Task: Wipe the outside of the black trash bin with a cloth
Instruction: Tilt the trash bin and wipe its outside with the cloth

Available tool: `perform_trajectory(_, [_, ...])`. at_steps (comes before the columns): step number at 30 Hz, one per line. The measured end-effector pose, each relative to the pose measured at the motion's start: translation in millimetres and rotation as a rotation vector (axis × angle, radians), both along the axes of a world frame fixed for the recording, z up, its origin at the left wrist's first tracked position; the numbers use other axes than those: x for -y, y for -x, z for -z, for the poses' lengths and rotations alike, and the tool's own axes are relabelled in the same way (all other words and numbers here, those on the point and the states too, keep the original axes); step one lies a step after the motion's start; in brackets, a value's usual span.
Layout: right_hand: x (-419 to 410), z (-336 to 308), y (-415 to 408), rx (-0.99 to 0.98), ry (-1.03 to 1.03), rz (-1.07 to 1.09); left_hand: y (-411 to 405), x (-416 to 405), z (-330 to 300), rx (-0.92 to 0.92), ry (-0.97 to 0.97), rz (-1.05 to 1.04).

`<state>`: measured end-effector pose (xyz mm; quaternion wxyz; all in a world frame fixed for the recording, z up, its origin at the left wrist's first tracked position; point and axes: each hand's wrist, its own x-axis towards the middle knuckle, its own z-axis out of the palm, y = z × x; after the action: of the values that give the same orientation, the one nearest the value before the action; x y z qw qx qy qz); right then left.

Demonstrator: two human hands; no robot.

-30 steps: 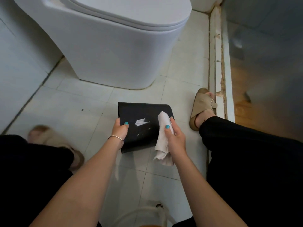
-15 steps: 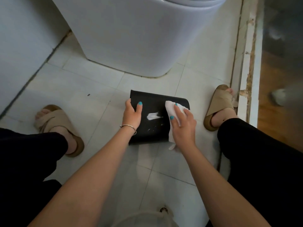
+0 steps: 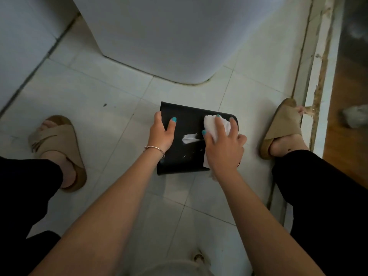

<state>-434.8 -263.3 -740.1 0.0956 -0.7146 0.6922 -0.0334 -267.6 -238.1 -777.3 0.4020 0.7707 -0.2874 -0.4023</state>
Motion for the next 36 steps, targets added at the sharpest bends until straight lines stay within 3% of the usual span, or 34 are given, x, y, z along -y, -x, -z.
perform_trajectory(13, [10.4, 13.2, -0.5, 0.056, -0.08, -0.066, 0.9, 2.3, 7.1, -0.029, 0.048, -0.032])
perform_trajectory(26, [-31.7, 1.5, -46.8, 0.187, -0.131, -0.078, 0.9, 1.7, 6.1, -0.043, 0.064, -0.059])
perform_trajectory(31, [-25.5, 0.5, -29.1, 0.16, -0.09, -0.178, 0.0, 2.4, 6.0, -0.055, 0.066, -0.05])
perform_trajectory(36, [-14.9, 1.3, -8.5, 0.128, -0.094, -0.143, 0.2, 2.8, 7.6, -0.051, 0.053, -0.043])
